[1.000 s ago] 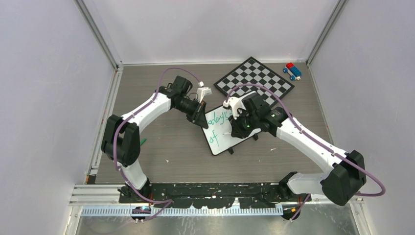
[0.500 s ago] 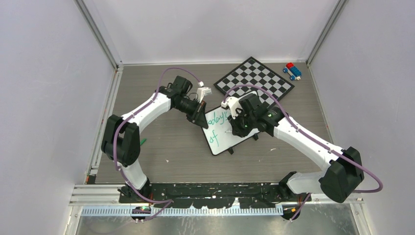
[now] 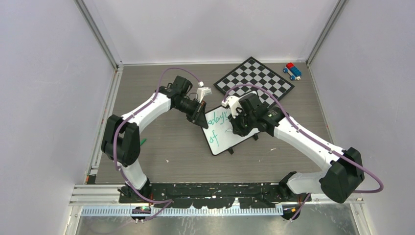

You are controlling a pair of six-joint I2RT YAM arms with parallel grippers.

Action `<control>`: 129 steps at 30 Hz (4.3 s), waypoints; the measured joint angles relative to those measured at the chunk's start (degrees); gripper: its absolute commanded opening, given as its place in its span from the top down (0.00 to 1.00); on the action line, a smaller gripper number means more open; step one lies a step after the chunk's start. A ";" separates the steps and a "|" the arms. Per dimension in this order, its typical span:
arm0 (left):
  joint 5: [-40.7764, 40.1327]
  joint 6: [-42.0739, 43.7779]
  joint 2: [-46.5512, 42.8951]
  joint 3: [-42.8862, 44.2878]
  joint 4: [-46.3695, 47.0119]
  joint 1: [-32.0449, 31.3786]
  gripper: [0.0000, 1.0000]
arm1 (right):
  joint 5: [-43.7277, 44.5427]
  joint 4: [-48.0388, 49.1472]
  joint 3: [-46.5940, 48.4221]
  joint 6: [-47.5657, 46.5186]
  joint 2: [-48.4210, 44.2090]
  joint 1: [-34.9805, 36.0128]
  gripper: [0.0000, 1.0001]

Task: Write a sentence on the whiteboard

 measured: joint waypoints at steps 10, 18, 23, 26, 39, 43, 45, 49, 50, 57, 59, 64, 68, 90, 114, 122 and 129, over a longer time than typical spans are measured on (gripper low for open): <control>0.07 0.02 0.07 0.00 0.00 0.00 1.00 | 1.31 -0.09 1.81 0.00 0.00 -0.33 1.00; 0.24 0.02 0.22 0.00 0.00 0.00 1.00 | 0.66 0.07 0.68 0.00 0.00 -0.33 1.00; 0.39 0.11 0.42 0.00 0.00 0.00 1.00 | -0.22 -0.42 -1.44 0.04 0.00 -0.33 1.00; 0.50 0.17 0.50 0.02 0.00 0.02 1.00 | -0.74 -0.74 -2.86 0.09 0.00 -0.28 1.00; 0.85 0.57 0.70 0.11 -0.04 0.11 1.00 | -3.58 -2.27 -3.61 0.00 2.99 2.78 1.00; 0.87 0.57 0.70 0.11 -0.04 0.11 1.00 | -4.17 -2.34 -3.19 0.24 1.18 2.54 1.00; 0.87 0.55 0.70 0.11 -0.04 0.11 1.00 | -4.15 -2.25 -2.82 0.33 -0.42 2.03 1.00; 0.87 0.55 0.70 0.11 -0.04 0.11 1.00 | -2.58 -1.46 -1.44 0.48 -2.40 0.74 1.00; 0.87 0.55 0.70 0.11 -0.04 0.11 1.00 | -1.90 -0.94 -1.18 0.50 -2.45 0.55 1.00; 0.87 0.55 0.70 0.11 -0.02 0.11 1.00 | 0.46 0.81 -1.09 0.70 -1.46 0.20 1.00; 0.85 0.52 0.70 0.11 -0.04 0.11 1.00 | 0.61 0.94 -1.07 0.70 -0.83 0.20 1.00; 0.85 0.50 0.70 0.11 -0.02 0.11 1.00 | 1.03 0.92 -1.07 0.70 -0.72 -0.04 1.00; 0.85 0.46 0.70 0.11 -0.02 0.11 1.00 | 0.87 0.61 -1.05 1.07 -0.72 -1.18 1.00; 0.85 0.50 0.70 0.11 -0.02 0.11 1.00 | -1.60 -0.52 -1.66 1.95 0.02 -1.07 1.00; 0.87 0.46 0.68 0.11 -0.02 0.11 1.00 | 0.33 -1.07 0.79 0.22 -0.09 -2.32 1.00; 0.85 0.46 0.68 0.11 -0.02 0.11 1.00 | 0.87 -1.07 0.37 0.11 -0.15 -2.34 1.00; 0.87 0.46 0.68 0.11 -0.02 0.11 1.00 | 0.57 -2.01 -1.86 -0.28 -0.39 -2.38 1.00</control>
